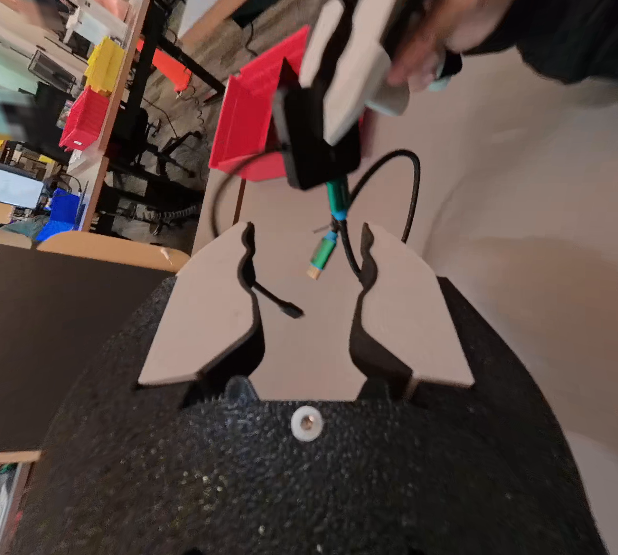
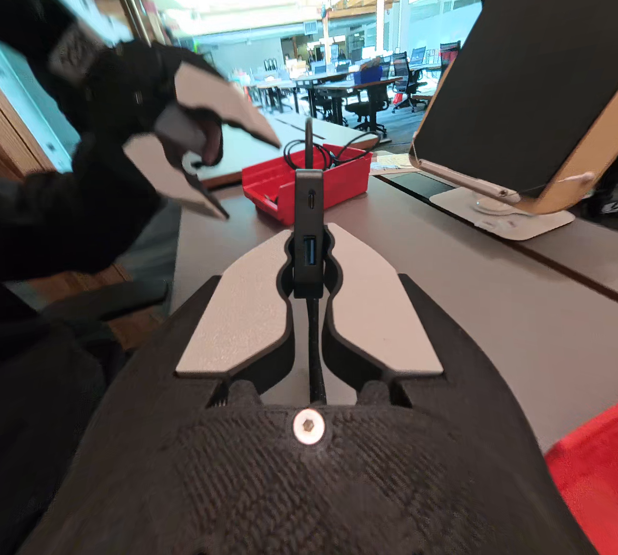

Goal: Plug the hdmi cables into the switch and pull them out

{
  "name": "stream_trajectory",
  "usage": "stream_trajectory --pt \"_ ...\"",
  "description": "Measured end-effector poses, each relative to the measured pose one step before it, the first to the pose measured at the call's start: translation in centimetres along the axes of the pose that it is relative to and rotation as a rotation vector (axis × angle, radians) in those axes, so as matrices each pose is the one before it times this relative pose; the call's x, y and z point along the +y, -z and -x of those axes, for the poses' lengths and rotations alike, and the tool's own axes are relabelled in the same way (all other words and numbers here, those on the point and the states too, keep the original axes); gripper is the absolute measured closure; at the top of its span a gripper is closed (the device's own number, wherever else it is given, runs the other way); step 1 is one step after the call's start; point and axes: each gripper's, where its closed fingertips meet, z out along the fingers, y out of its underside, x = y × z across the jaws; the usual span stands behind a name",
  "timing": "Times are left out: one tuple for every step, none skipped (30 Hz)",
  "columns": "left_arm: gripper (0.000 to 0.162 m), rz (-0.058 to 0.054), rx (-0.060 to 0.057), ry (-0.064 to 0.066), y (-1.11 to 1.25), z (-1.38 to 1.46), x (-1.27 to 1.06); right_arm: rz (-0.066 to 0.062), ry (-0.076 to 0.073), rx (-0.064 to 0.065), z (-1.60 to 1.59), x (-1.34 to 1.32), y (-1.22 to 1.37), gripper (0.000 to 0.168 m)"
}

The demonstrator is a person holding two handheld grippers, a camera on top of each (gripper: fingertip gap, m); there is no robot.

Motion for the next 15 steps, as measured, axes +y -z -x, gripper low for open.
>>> stream_trajectory --pt "0.101 -0.0204 0.0101 0.0070 0.356 0.658 -1.055 0.0278 0.0446 0.0086 0.356 0.113 -0.073 0.155" --pt "0.101 -0.0141 0.0157 -0.0035 0.129 0.556 -0.890 0.0304 0.0398 0.0060 0.370 0.215 -0.197 0.155" --pt "0.101 0.0020 0.0160 -0.0122 -0.070 0.530 -0.538 0.0260 0.0376 0.0003 0.443 0.175 -0.266 0.155" --pt "0.101 0.0152 0.0076 -0.0165 -0.232 0.601 -0.225 0.0194 0.0395 -0.0085 0.536 0.091 -0.245 0.155" --pt "0.104 0.0230 0.0186 -0.0172 -0.353 0.357 0.041 0.0110 0.0282 -0.0102 0.521 -0.015 -0.214 0.155" --pt "0.113 0.0241 0.0497 -0.0157 -0.441 -0.197 0.191 0.0066 0.0179 -0.0133 0.518 -0.082 -0.170 0.155" --pt "0.113 0.0139 0.0628 -0.0081 -0.484 -0.527 0.109 0.0051 0.0251 -0.0148 0.513 -0.075 -0.121 0.155" --pt "0.120 0.0023 0.0673 -0.0007 -0.402 -0.711 -0.055 0.0195 0.0288 -0.0005 0.267 0.166 -0.104 0.155" --pt "0.137 0.0019 0.0614 -0.0049 -0.307 -0.720 -0.040 0.0299 0.0232 0.0031 0.134 0.346 -0.092 0.155" --pt "0.142 0.0051 0.0334 -0.0080 -0.293 -0.407 0.041 0.0237 0.0241 -0.0085 0.282 0.275 -0.070 0.155" --pt "0.147 0.0049 0.0141 -0.0032 -0.302 -0.171 0.058 0.0068 0.0221 -0.0028 0.204 0.046 -0.062 0.155" --pt "0.152 0.0058 0.0288 0.0043 -0.319 -0.408 0.108 0.0020 0.0063 -0.0018 0.116 -0.048 -0.049 0.155" --pt "0.157 0.0148 0.0180 0.0025 -0.283 -0.250 0.275 0.0235 0.0142 -0.0082 0.179 0.291 -0.074 0.155" --pt "0.162 0.0126 0.0080 0.0055 -0.267 -0.125 0.301 0.0196 0.0197 0.0028 0.036 0.314 -0.077 0.154" --pt "0.162 0.0104 0.0003 0.0117 -0.174 -0.005 0.228 0.0098 0.0193 0.0165 -0.184 0.228 -0.052 0.155"
